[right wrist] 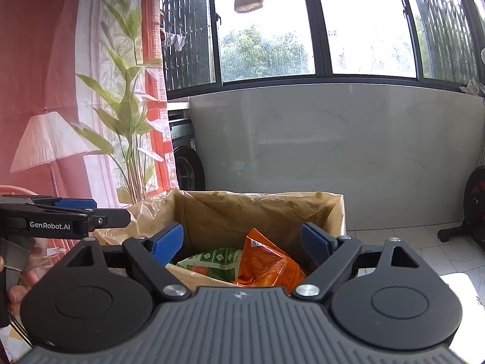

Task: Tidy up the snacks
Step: 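Open both tools to drop the green and blue-white packets into the box, then move both open tools back toward the bread cakes and orange bread roll, then close the right tool on the small clear snack packet, then lift the small clear packet with the right tool while the left tool grasps the bread cake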

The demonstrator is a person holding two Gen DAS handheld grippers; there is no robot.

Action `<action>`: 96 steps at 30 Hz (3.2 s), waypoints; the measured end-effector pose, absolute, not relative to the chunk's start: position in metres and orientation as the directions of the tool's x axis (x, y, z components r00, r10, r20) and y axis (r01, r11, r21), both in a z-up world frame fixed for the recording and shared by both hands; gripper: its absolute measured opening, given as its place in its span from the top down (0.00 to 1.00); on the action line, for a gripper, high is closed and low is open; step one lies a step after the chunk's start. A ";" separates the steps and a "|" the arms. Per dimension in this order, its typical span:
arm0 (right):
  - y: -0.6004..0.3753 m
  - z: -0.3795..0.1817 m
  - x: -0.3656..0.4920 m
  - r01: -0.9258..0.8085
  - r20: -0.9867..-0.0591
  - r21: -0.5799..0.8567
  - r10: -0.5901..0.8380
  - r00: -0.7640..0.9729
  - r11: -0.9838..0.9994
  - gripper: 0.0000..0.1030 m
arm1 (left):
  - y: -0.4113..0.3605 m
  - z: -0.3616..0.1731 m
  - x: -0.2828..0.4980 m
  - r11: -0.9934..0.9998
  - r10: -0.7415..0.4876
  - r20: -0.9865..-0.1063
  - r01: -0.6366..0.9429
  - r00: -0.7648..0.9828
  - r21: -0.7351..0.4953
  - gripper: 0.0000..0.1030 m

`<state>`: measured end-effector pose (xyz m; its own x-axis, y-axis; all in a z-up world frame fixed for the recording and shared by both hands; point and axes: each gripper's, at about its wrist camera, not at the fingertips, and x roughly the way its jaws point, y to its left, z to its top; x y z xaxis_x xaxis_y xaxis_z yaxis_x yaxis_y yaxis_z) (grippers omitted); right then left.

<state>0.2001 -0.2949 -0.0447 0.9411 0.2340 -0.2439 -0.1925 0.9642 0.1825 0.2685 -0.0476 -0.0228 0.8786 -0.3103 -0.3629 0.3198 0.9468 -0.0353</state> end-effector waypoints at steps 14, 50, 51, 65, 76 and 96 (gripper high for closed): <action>-0.314 -0.090 0.127 -0.041 -0.247 0.190 0.088 0.965 0.981 0.13 | -0.055 -0.056 0.209 0.952 -0.305 -0.344 0.294 0.888 -0.085 0.16; -0.316 -0.234 0.114 0.112 -0.683 0.203 0.058 0.728 0.973 0.55 | -0.077 -0.158 0.195 0.962 -0.261 -0.635 0.249 0.727 -0.111 0.17; -0.317 -0.234 0.112 0.102 -0.681 0.209 0.069 0.729 0.973 0.55 | -0.078 -0.159 0.195 0.961 -0.263 -0.638 0.252 0.724 -0.111 0.17; -0.328 -0.236 0.104 0.028 -0.661 0.270 0.164 0.732 0.963 0.56 | -0.103 -0.172 0.200 0.949 -0.288 -0.674 0.299 0.680 -0.103 0.17; -0.374 -0.223 0.110 0.119 -0.604 0.315 0.102 0.790 0.942 0.45 | -0.103 -0.176 0.203 0.948 -0.283 -0.686 0.303 0.671 -0.095 0.17; -0.379 -0.243 0.135 0.133 -0.658 0.270 0.081 0.749 0.954 0.83 | -0.108 -0.185 0.211 0.941 -0.301 -0.700 0.319 0.648 -0.110 0.17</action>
